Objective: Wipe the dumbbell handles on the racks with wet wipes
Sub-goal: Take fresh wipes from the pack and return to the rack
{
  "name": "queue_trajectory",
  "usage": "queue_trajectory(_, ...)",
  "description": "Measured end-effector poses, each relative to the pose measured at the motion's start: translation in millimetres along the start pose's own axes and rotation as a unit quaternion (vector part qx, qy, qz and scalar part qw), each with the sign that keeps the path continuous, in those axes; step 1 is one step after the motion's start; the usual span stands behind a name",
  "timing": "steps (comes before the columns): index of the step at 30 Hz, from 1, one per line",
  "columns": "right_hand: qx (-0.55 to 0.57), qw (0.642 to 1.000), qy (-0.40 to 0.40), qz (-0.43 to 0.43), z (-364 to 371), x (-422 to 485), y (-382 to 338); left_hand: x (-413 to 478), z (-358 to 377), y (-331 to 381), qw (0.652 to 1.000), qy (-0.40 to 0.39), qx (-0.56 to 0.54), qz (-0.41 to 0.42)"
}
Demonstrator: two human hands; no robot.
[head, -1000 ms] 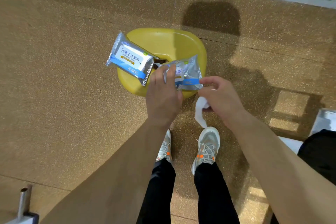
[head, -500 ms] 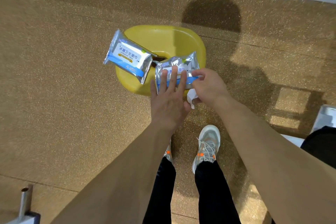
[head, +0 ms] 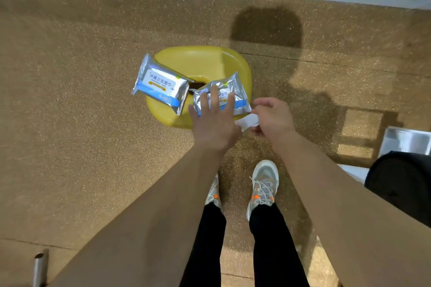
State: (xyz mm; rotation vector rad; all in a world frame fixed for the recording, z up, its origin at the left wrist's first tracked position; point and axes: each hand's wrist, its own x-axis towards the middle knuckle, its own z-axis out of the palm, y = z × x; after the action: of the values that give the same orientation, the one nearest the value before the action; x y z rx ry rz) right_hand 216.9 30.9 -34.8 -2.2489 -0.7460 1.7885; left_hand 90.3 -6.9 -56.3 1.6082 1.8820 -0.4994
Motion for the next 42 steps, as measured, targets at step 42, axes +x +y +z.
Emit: queue_trajectory(42, 0.559, 0.775, 0.160, -0.248, -193.3, -760.6, 222.4, -697.7, -209.1, 127.9, 0.836, -0.142, -0.249, 0.469)
